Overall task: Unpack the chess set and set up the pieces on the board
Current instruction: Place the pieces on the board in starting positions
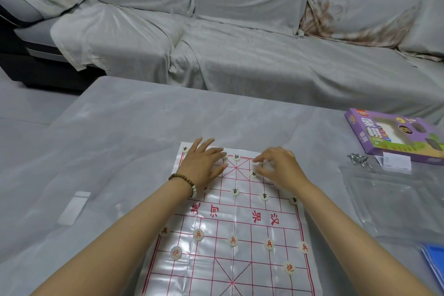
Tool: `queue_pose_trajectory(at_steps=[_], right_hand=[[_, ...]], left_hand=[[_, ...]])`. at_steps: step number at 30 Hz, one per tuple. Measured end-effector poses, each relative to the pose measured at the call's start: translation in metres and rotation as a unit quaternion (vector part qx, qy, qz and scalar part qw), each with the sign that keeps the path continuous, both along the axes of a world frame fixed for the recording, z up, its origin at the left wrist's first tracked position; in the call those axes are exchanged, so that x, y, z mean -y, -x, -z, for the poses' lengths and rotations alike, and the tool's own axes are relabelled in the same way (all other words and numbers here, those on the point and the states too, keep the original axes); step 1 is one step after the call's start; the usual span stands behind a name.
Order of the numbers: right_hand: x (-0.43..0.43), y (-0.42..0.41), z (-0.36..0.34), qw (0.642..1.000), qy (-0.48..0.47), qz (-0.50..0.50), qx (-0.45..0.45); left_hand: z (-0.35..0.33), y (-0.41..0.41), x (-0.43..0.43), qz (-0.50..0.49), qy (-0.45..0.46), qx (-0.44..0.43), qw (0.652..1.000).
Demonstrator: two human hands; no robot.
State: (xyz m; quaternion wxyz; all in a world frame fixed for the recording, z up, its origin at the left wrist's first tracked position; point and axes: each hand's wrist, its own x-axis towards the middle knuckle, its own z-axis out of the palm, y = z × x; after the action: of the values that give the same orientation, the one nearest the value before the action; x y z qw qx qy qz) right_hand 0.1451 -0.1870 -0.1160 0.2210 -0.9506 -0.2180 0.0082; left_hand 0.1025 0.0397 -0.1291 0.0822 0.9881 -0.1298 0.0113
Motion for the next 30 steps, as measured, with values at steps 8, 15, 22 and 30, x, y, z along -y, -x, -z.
queue_pose_trajectory(at_steps=[8,15,22,30], right_hand=[[-0.008,0.006,0.008,0.998,0.066,-0.008,0.008],[-0.006,0.002,0.003,0.99,0.129,-0.016,0.054],[-0.008,0.003,0.01,0.998,0.055,0.001,0.015],[-0.006,0.0,0.009,0.998,0.064,-0.026,-0.006]], left_hand=[[0.003,0.019,0.013,0.053,0.023,-0.006,0.998],[0.006,0.018,0.013,0.062,-0.027,-0.017,0.998],[0.001,0.016,0.015,0.05,-0.004,-0.032,0.998],[-0.001,0.012,0.013,0.053,0.037,-0.065,0.996]])
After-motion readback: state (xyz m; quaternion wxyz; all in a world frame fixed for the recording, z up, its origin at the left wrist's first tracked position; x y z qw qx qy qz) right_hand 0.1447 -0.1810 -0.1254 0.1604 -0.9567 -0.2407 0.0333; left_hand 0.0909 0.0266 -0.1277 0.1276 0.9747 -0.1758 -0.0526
